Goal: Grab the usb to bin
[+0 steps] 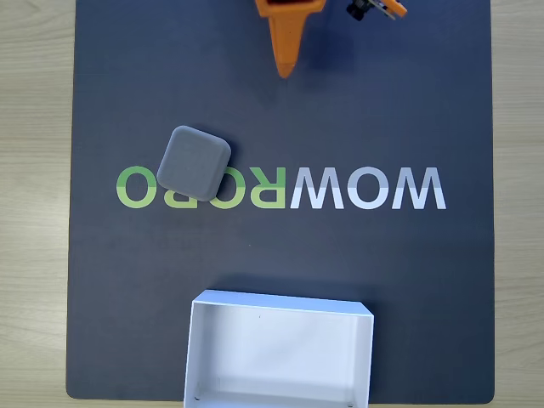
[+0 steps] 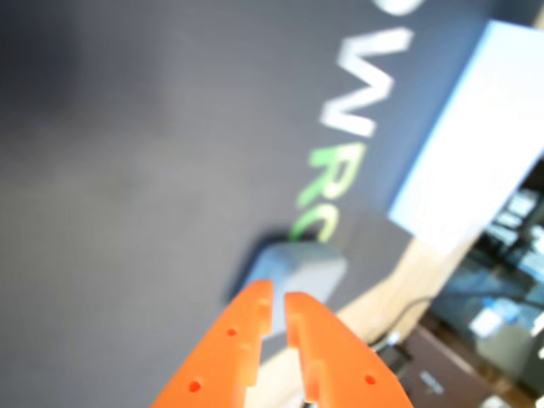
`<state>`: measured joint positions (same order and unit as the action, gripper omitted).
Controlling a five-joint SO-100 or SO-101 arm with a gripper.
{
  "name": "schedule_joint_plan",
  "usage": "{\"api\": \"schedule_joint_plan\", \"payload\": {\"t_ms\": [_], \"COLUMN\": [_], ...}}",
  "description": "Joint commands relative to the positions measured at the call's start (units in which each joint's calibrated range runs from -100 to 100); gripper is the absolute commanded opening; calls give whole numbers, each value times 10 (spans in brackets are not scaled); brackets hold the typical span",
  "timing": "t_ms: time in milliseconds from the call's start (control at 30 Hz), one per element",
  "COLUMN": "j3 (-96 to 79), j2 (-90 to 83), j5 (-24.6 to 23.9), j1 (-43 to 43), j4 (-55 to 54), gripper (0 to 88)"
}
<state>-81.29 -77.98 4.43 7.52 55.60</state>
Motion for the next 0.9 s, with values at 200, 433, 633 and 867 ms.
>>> {"api": "schedule_joint_plan", "payload": {"t_ms": [200,433,633,867], "j3": [340,590,746,765], "j2": [422,675,800,848], "j5": [-5,-24,-53,-41], "j1": [80,154,198,227], "j4": [-36,110,257,286], "gripper": [18,18,18,60]}}
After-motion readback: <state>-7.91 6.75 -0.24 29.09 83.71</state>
